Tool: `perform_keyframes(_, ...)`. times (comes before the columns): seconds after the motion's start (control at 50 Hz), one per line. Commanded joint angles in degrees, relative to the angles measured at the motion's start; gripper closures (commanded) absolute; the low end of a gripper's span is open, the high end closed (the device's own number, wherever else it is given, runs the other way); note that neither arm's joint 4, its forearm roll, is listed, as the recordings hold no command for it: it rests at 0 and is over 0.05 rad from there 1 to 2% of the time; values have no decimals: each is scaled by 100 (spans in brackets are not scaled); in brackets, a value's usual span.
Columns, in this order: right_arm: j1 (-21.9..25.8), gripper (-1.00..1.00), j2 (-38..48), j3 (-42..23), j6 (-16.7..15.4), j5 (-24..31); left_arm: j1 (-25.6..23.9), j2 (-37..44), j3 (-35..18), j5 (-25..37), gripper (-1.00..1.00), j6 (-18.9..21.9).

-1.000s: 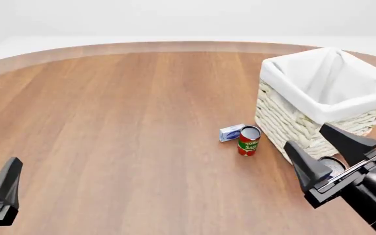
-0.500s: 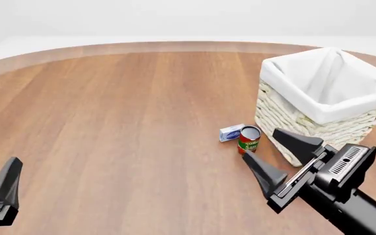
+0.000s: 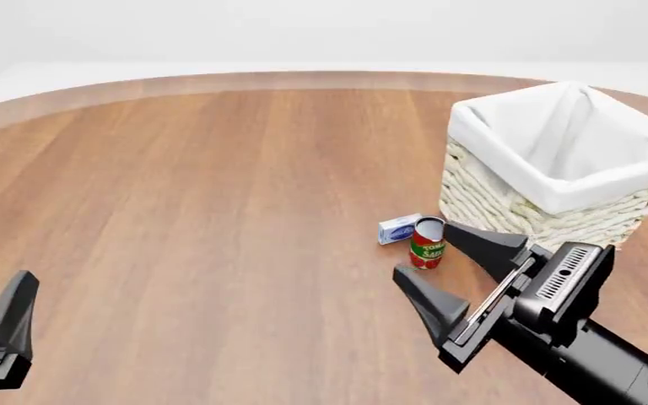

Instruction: Pick up the ketchup, and put it in the basket.

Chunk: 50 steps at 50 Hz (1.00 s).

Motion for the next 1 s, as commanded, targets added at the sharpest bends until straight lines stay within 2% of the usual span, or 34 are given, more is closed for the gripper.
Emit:
perform_keyframes(0.02,144,-100,44,-58,-34,47,0,0,0,0,-100,0)
perform_keyframes(0.22,241,-100,162,-35,5,-81,0,0,0,0,-100,0)
perform_keyframes(0.38,429,-100,113,-122,-19,21,0,0,0,0,-100,0)
perform_keyframes(0.72,755,-100,484,-166,47,-319,0,0,0,0,-100,0)
perform_keyframes(1.0,785,-100,806,-217,88,-518,0,0,0,0,-100,0)
